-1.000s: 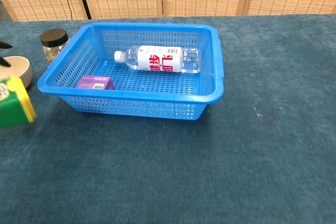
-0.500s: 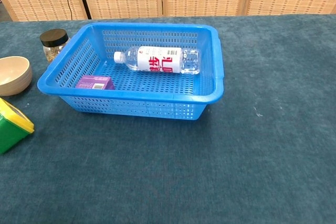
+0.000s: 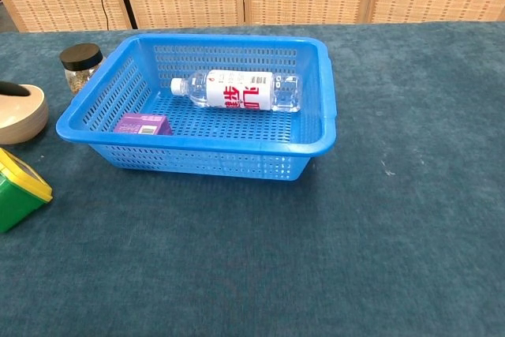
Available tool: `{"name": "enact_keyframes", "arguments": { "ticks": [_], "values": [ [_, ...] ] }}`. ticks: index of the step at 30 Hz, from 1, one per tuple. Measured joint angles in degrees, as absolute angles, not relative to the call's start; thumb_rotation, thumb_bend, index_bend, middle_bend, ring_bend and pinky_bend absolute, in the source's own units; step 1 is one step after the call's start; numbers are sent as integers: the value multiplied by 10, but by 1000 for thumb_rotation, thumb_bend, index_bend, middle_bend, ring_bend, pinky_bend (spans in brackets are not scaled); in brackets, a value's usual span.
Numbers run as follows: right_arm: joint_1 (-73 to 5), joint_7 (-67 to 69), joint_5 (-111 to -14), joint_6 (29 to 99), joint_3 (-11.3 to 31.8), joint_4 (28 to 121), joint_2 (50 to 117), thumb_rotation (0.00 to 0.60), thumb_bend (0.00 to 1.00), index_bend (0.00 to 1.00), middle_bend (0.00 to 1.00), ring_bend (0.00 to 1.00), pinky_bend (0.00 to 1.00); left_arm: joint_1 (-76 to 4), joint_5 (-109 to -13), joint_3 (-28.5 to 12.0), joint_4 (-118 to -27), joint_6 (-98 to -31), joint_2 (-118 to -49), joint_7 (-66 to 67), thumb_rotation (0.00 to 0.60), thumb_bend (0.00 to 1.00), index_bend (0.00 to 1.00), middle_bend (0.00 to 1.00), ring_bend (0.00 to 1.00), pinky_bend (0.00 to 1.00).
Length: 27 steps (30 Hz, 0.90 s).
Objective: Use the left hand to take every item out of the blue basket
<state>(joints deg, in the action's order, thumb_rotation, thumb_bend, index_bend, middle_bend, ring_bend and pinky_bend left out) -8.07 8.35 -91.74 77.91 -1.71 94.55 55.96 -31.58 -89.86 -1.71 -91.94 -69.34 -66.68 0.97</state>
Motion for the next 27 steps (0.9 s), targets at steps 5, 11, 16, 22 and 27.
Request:
{"name": "enact_keyframes", "arguments": {
  "ticks": [5,11,16,22,27],
  "values": [
    [-86,86,-909,767,-15,936,563,600,0,0,0,0,0,-383,-796,-68,-933,-595,-709,86,600,68,8,0,0,80],
    [-92,88,-892,751,-9,928,568,600,0,0,0,0,0,-452,-702,-108,-896,-519,-797,165,600,70,55,0,0,109],
    [-100,92,-864,729,0,917,571,600,0,0,0,0,0,-493,-653,-121,-832,-487,-869,203,600,71,64,0,0,116],
    [-107,102,-840,712,8,904,574,600,0,0,0,0,0,-532,-607,-134,-760,-462,-929,229,600,75,72,0,0,136],
    [-110,108,-830,703,13,898,574,600,0,0,0,0,0,-560,-580,-140,-712,-438,-962,242,600,76,77,0,5,145]
  ]
}}
